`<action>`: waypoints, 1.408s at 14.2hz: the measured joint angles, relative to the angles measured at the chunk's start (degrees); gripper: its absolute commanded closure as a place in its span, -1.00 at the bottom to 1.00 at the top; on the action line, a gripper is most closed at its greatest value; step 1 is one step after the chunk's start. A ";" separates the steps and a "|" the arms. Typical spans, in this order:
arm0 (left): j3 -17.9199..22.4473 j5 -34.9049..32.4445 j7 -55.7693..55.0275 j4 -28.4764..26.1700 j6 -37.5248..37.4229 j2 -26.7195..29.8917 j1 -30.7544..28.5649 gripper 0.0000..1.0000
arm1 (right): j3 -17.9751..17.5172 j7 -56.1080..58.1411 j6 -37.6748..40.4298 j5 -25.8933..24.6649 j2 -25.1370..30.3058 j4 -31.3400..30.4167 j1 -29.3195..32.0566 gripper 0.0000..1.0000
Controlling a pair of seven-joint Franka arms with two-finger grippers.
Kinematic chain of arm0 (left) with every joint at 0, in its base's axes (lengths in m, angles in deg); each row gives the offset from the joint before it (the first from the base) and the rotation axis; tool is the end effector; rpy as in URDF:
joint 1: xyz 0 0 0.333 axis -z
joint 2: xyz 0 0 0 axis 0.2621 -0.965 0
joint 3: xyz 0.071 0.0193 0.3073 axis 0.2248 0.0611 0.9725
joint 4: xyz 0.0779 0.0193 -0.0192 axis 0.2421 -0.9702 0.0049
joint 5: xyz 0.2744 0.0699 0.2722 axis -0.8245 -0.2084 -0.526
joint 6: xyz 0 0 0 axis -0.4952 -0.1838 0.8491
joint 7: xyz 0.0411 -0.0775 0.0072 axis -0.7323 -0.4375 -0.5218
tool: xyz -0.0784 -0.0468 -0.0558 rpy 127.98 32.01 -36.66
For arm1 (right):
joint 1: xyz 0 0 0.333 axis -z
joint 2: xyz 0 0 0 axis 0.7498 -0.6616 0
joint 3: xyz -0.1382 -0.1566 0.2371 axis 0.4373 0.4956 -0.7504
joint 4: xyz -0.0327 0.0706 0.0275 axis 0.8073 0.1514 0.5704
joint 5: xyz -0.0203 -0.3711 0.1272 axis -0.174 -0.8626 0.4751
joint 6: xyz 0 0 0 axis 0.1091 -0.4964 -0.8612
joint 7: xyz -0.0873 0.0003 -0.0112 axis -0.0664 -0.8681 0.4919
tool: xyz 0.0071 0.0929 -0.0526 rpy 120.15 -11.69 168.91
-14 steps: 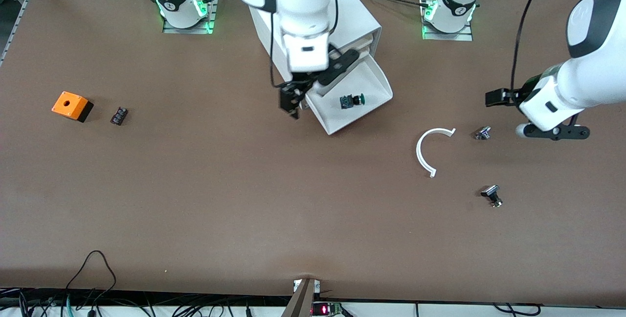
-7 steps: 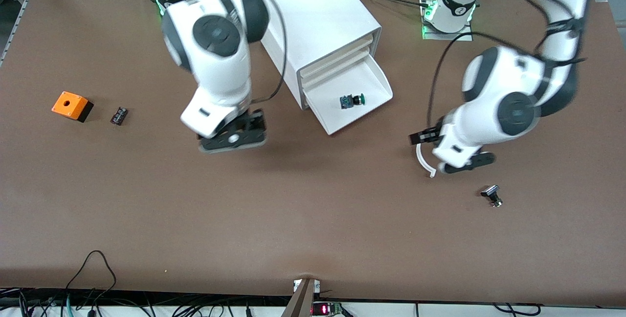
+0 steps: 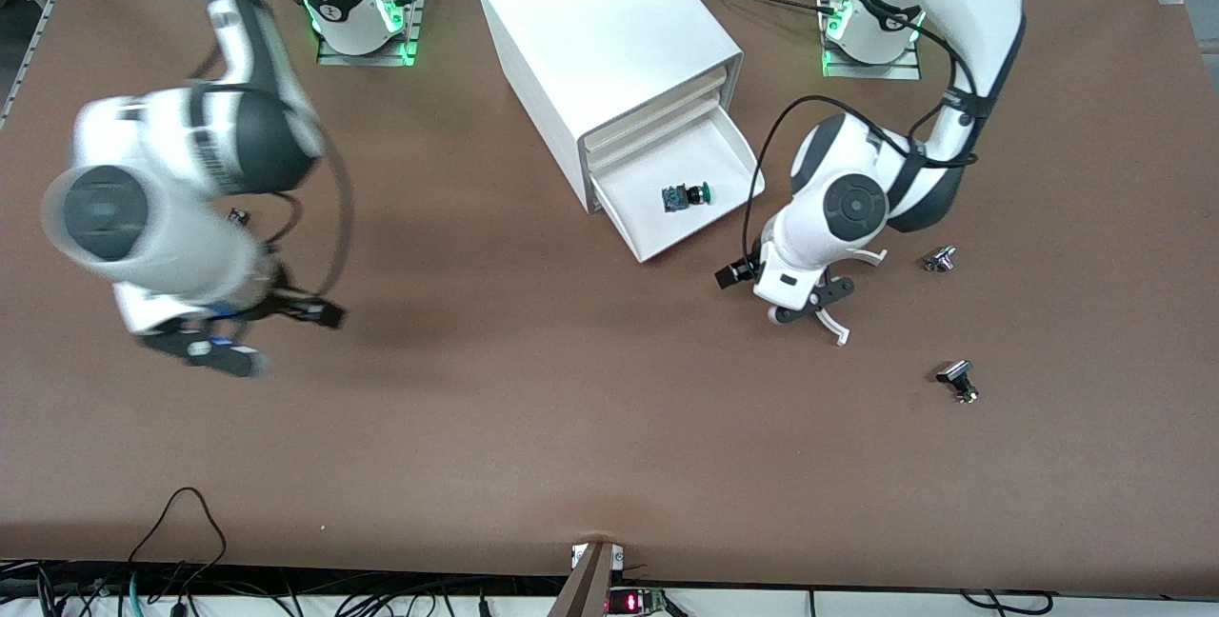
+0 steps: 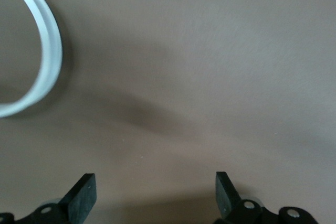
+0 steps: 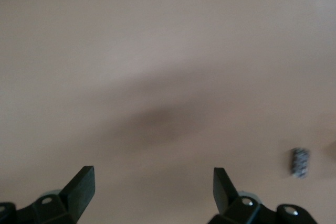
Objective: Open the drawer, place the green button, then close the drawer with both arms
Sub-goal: 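Push the drawer shut with the left gripper while the right gripper withdraws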
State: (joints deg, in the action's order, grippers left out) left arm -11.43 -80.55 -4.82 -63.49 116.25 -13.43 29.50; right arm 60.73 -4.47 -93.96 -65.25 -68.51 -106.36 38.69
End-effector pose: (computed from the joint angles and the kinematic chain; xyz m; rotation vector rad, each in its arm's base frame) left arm 0.5596 -0.2796 0.2562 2.9550 0.7068 -0.2533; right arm 0.6857 0.1028 0.4611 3.0247 -0.4433 -0.0322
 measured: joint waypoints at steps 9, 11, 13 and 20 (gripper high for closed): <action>-7.36 0.00 -3.45 -8.96 3.47 1.14 0.88 -1.00 | 0.70 14.58 -0.50 3.24 6.84 -2.67 10.10 -1.00; -9.42 0.20 -4.14 -10.82 3.48 2.16 1.26 -1.00 | 1.46 16.66 4.14 4.10 7.43 -2.53 10.88 -1.00; -12.06 2.90 -4.26 -12.60 3.48 3.10 1.67 -1.00 | 1.37 16.90 7.97 6.37 8.57 -2.20 10.91 -1.00; -14.23 5.64 -4.31 -13.98 4.47 6.02 2.55 -1.00 | 1.19 16.92 11.92 7.66 12.86 -5.44 10.78 -1.00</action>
State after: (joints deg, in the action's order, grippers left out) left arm -25.66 -74.91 -9.13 -77.47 120.72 -7.41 32.05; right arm 61.92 12.44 -82.04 -57.59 -55.65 -111.80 49.46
